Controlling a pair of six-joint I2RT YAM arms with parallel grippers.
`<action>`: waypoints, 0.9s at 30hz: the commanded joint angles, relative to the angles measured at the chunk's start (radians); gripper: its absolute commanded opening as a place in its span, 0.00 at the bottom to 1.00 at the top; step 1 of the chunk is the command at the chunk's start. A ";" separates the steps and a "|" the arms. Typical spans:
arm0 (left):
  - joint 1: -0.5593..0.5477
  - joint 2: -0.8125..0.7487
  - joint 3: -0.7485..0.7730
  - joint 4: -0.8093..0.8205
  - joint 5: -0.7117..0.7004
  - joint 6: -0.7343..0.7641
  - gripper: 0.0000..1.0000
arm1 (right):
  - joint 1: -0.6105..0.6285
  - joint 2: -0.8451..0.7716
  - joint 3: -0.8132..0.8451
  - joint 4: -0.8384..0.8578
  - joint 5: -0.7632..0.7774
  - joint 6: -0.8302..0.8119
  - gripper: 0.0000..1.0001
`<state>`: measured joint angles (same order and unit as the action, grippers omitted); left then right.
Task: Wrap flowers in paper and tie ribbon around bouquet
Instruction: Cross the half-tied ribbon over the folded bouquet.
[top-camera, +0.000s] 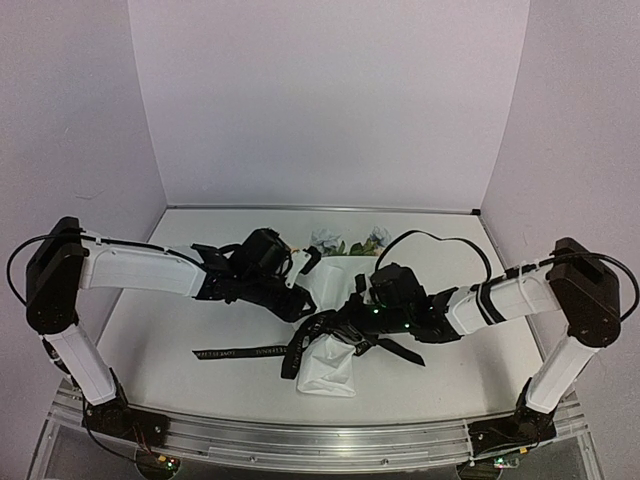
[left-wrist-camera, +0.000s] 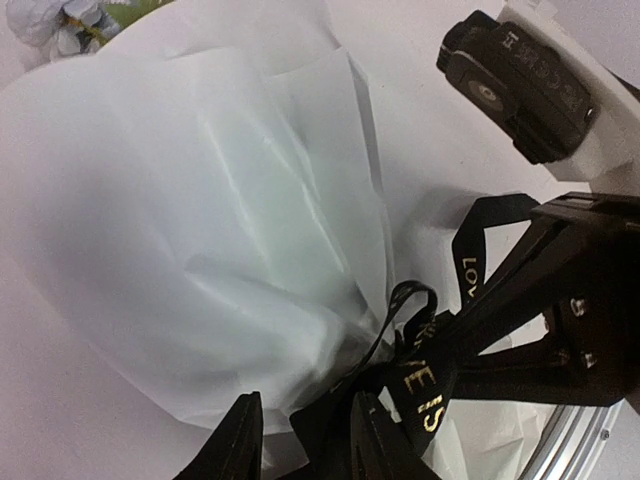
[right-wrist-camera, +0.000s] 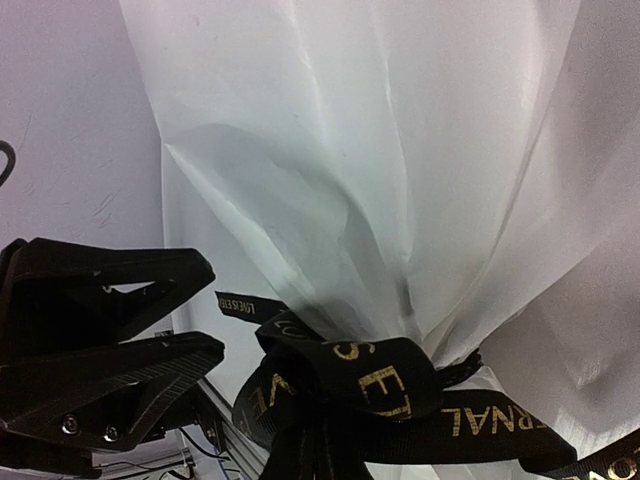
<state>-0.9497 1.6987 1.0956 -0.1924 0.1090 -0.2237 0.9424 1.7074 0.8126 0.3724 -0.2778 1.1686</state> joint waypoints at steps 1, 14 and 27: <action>0.002 0.040 0.069 -0.013 0.046 0.046 0.32 | 0.002 -0.042 -0.006 -0.009 0.015 -0.026 0.00; -0.007 0.091 0.090 -0.044 0.070 0.053 0.24 | 0.002 -0.038 -0.004 -0.013 0.018 -0.024 0.00; -0.008 -0.039 0.013 0.049 0.063 0.021 0.00 | 0.002 -0.028 0.032 -0.051 0.017 -0.020 0.00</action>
<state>-0.9550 1.7572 1.1291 -0.2145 0.1730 -0.1863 0.9424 1.6993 0.8113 0.3334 -0.2771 1.1588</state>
